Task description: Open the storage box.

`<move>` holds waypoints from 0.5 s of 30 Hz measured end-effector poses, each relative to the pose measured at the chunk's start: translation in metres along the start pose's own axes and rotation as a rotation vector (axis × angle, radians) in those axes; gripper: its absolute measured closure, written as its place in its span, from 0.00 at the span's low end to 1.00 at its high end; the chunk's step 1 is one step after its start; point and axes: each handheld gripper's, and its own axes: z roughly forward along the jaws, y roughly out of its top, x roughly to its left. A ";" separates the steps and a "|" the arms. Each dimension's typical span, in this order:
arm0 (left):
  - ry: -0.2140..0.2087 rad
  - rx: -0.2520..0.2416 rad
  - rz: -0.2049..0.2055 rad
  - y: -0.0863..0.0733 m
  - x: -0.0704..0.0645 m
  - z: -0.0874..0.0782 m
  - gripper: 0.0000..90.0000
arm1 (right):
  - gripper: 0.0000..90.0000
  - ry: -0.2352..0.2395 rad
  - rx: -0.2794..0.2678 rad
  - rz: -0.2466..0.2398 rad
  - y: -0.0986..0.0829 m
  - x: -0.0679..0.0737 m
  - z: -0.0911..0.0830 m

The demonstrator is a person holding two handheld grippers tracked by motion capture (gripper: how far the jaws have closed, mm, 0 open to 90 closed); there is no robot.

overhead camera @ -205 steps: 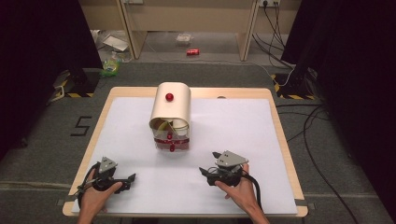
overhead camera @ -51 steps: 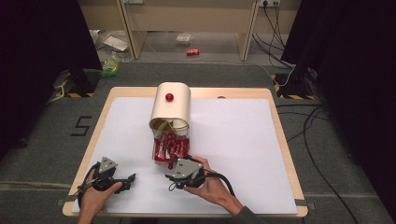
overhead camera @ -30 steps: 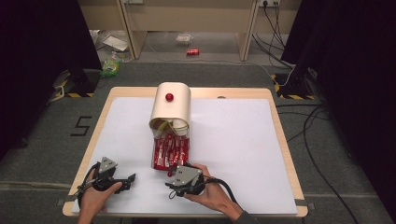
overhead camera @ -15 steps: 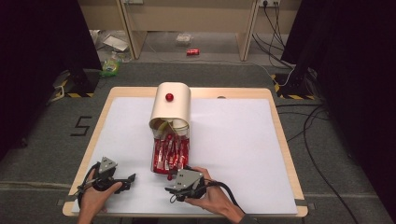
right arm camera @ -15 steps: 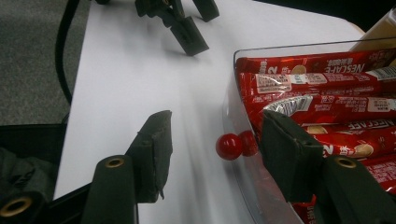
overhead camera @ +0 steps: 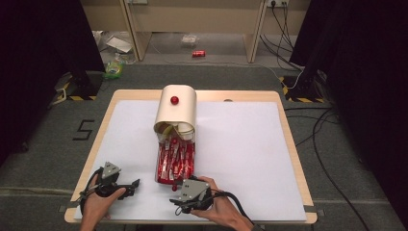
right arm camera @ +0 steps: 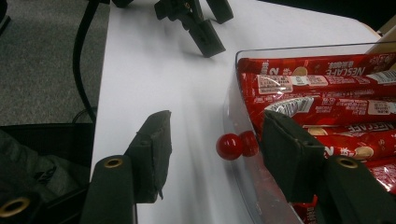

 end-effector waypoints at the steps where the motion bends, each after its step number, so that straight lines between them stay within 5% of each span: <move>1: 0.000 0.000 0.000 0.000 0.000 0.000 0.08 | 0.49 0.001 0.001 0.003 0.000 0.000 0.000; 15: 0.001 0.000 0.001 0.000 0.000 0.000 0.08 | 0.49 0.019 0.001 0.001 0.000 0.006 -0.004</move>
